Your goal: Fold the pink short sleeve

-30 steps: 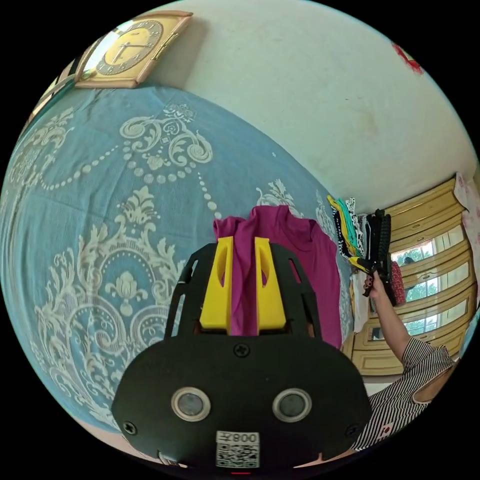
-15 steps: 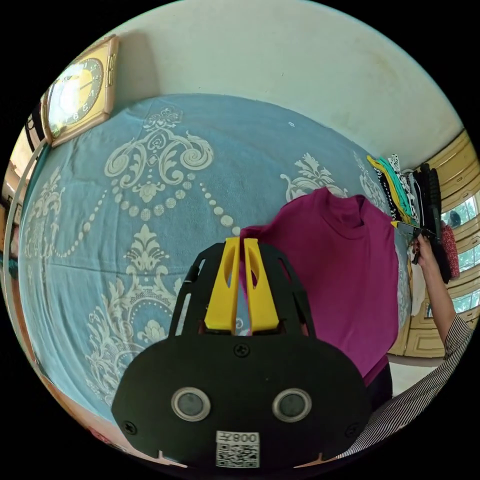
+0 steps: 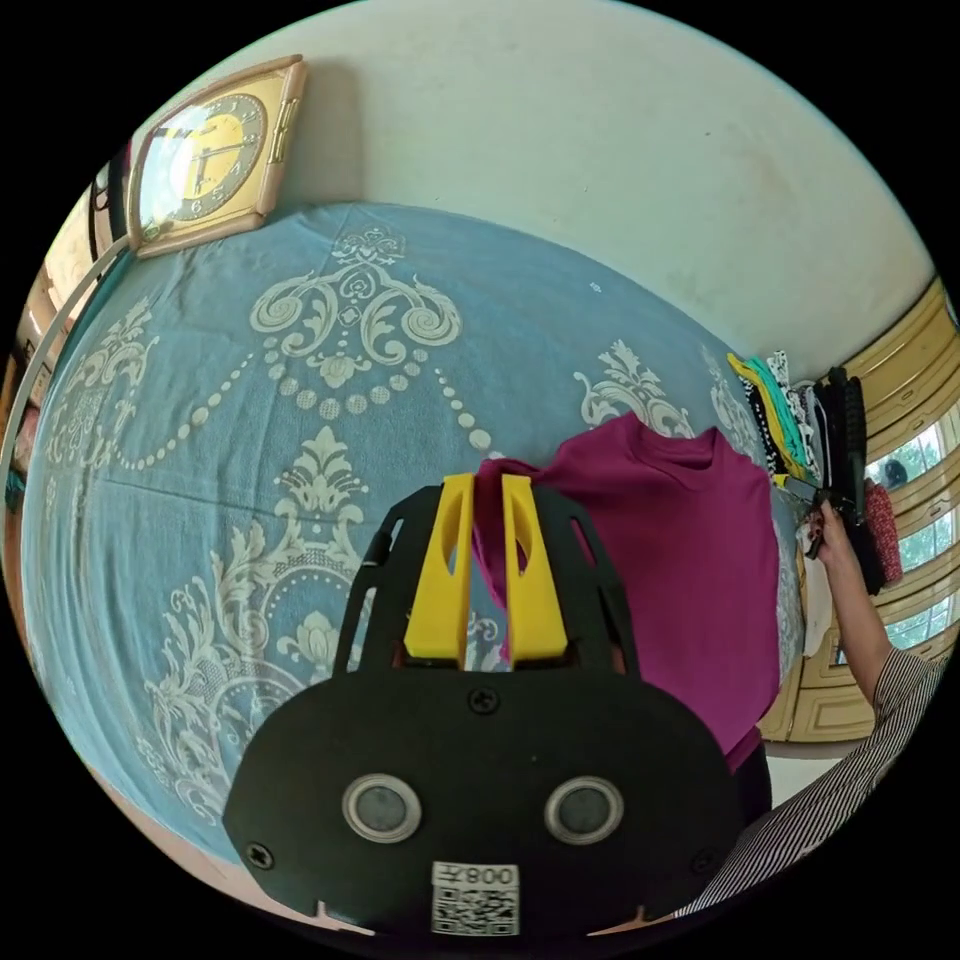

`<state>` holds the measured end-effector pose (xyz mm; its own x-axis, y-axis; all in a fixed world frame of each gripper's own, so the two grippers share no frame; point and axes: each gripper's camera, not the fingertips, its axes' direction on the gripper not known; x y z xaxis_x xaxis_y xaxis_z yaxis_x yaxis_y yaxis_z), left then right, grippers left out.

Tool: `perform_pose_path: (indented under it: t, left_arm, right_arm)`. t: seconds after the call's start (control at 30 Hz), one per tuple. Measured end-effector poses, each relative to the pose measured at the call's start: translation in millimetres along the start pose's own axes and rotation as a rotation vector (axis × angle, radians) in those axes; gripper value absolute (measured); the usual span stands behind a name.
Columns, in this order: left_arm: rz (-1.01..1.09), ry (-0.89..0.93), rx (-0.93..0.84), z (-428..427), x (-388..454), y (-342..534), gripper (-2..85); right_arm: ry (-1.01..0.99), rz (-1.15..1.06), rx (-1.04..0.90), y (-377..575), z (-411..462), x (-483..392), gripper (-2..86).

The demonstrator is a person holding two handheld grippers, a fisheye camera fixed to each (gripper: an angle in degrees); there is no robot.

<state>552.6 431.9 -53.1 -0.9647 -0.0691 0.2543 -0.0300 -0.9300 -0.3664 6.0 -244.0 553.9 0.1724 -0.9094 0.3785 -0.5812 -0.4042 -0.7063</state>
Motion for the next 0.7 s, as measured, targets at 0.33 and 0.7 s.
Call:
perform_pose_path:
  t: [0.33, 0.7]
  left_arm:
    - [-0.118, 0.162, 0.029, -11.8, -13.7, 80.5, 6.6]
    - [-0.060, 0.047, -0.049, 7.4, 12.6, 50.9, 1.7]
  right_arm:
    - [-0.168, 0.095, 0.014, 102.8, -20.1, 26.9, 7.1]
    - [-0.096, 0.106, -0.044, 94.3, -4.7, 10.4, 1.0]
